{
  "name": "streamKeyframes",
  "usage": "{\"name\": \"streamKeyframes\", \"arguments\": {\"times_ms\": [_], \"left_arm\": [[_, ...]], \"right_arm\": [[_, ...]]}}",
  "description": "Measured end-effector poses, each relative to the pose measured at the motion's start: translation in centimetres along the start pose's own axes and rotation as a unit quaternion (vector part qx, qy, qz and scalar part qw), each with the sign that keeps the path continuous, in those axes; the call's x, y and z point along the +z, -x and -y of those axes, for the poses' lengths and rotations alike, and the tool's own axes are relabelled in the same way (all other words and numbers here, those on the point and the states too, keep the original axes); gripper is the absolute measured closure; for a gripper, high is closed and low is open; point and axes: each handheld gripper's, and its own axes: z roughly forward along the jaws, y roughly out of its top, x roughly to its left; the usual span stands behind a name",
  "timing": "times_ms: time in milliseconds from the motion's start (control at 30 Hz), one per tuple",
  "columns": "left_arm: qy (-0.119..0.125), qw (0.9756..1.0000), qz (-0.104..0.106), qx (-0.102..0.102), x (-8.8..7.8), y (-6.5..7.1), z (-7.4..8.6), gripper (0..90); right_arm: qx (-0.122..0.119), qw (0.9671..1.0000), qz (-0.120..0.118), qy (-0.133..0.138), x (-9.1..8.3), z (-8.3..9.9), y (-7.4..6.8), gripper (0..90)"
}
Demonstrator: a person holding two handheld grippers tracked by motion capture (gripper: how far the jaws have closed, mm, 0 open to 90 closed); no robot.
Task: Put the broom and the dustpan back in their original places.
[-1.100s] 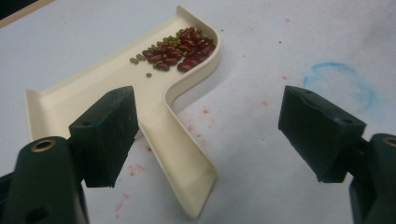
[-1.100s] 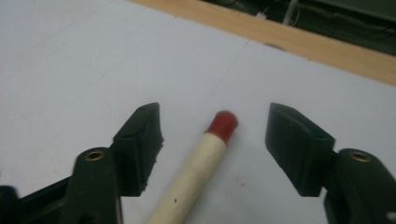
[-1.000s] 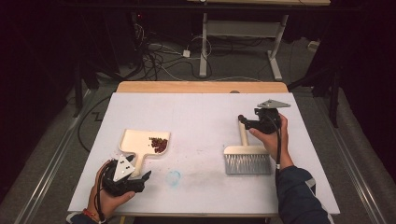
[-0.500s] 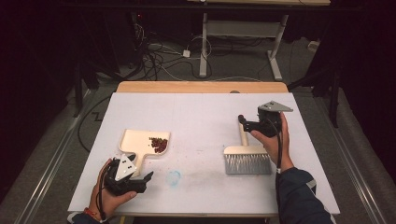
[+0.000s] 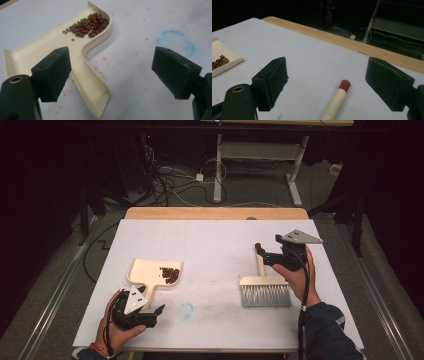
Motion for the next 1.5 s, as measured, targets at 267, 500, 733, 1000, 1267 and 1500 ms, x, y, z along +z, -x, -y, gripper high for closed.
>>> {"name": "streamKeyframes", "arguments": {"times_ms": [267, 500, 733, 1000, 1267, 1500], "left_arm": [[0.001, 1.0000, -0.005, 0.002, -0.1, 0.1, -0.1, 15.5], [0.001, 1.0000, -0.007, 0.003, -0.2, 0.1, -0.1, 15.6], [0.001, 1.0000, -0.005, 0.005, -0.1, 0.1, -0.1, 15.5], [0.003, 0.9999, -0.010, 0.009, -0.2, 0.3, -0.2, 15.6], [0.009, 0.9997, -0.020, 0.008, -0.3, 0.2, -0.1, 15.9], [0.005, 0.9997, -0.020, 0.011, -0.2, 0.3, -0.2, 15.9]], "right_arm": [[-0.032, 0.9995, 0.003, -0.009, -1.4, 0.0, -0.7, 17.7], [-0.058, 0.9982, 0.016, 0.003, -2.7, 0.3, -1.8, 17.7], [-0.072, 0.9972, 0.003, 0.020, -3.9, 0.9, -2.8, 17.4], [-0.077, 0.9964, -0.006, 0.035, -5.0, 2.0, -3.4, 17.3], [-0.093, 0.9950, -0.001, 0.036, -6.1, 3.5, -3.6, 17.4], [-0.089, 0.9955, -0.001, 0.033, -6.8, 5.3, -3.2, 17.3]]}}
